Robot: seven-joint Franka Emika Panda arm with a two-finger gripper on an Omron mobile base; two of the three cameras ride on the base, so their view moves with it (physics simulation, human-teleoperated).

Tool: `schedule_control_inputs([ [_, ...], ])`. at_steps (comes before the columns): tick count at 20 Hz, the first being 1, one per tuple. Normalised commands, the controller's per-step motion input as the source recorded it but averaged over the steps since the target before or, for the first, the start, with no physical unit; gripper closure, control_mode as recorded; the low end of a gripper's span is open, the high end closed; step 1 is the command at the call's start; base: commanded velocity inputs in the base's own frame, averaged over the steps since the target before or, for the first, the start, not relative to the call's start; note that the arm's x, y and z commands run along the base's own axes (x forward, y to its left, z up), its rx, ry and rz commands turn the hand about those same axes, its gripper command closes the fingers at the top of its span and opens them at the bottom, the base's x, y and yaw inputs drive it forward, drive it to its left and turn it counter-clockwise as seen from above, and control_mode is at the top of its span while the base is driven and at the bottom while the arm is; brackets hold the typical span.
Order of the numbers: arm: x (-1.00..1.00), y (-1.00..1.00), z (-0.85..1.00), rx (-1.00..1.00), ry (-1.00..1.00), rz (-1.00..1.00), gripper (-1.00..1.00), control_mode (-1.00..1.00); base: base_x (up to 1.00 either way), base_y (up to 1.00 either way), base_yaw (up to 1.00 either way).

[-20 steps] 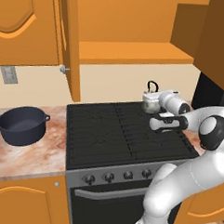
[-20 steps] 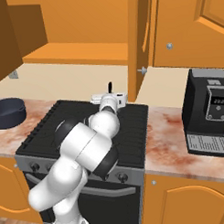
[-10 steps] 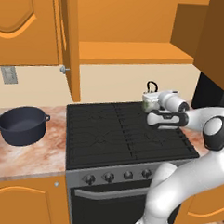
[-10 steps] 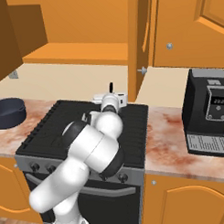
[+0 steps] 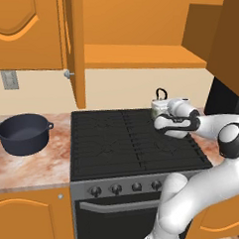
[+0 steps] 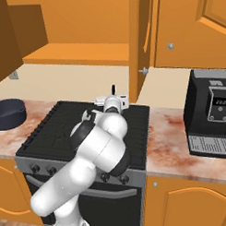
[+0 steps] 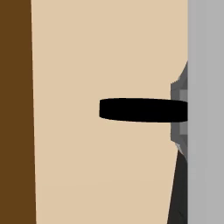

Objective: Pick the kettle from the cabinet and place it on a stove burner. Then pick the pot from the counter and place it on another stove burner. Finally, turn both burners on.

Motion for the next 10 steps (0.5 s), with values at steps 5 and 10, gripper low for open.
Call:
schedule_control_inputs([
  [5,0.18,-0.01,-0.14,0.00,0.00,0.00,1.00,-1.00,0.00,0.00,0.00],
  [10,0.18,-0.02,-0.15,0.00,0.00,0.00,1.00,-1.00,0.00,0.00,0.00],
])
